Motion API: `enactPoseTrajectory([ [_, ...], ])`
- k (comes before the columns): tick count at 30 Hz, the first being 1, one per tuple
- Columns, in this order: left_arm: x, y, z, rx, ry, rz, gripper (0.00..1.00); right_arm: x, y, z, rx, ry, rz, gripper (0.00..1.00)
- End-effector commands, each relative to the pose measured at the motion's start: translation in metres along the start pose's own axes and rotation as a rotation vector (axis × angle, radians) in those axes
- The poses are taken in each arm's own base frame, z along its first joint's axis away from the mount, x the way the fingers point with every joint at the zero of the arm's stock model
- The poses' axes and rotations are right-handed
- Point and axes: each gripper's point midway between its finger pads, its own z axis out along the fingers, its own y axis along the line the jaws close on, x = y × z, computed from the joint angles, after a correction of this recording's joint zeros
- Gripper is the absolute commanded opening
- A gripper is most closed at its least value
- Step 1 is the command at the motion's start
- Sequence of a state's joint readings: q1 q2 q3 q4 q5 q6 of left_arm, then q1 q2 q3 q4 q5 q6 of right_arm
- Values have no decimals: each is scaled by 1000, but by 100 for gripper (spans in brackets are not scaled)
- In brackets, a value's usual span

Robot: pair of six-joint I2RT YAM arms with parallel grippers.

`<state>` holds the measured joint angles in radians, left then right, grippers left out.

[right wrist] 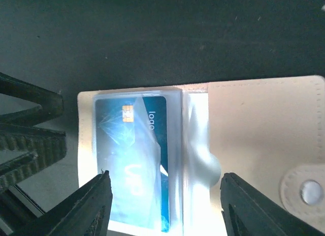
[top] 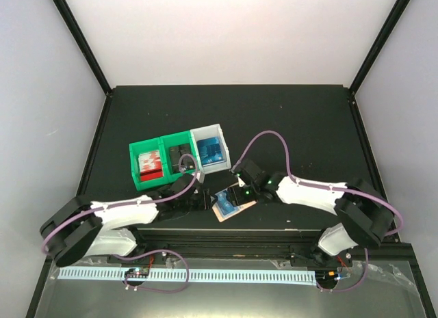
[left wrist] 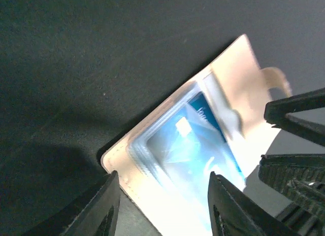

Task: Put the credit cards into the card holder
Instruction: Insert the credit card into the card holder.

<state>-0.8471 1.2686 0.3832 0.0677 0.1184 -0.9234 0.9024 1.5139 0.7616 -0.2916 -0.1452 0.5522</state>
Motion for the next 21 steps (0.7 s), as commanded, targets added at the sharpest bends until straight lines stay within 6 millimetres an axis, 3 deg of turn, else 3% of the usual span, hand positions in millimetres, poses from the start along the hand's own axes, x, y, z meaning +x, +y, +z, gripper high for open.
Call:
enactPoseTrajectory([
  [1,-20,-15,-21,40,-110,46,53,-8,-7,-21,93,-67,-8,60],
  [4,-32,-20,-37,45,-183,76,62,-7,-3,-23,110,-72,-32,60],
  [10,-50,-12,-72,0,-314,121,98,-1,0,-15,122,-32,-36,59],
  [17,-60,5,-100,-5,-445,50,99,4,-5,-12,153,-9,-31,49],
  [21,-59,0,-111,90,-469,17,99,10,-8,-5,155,15,-29,40],
])
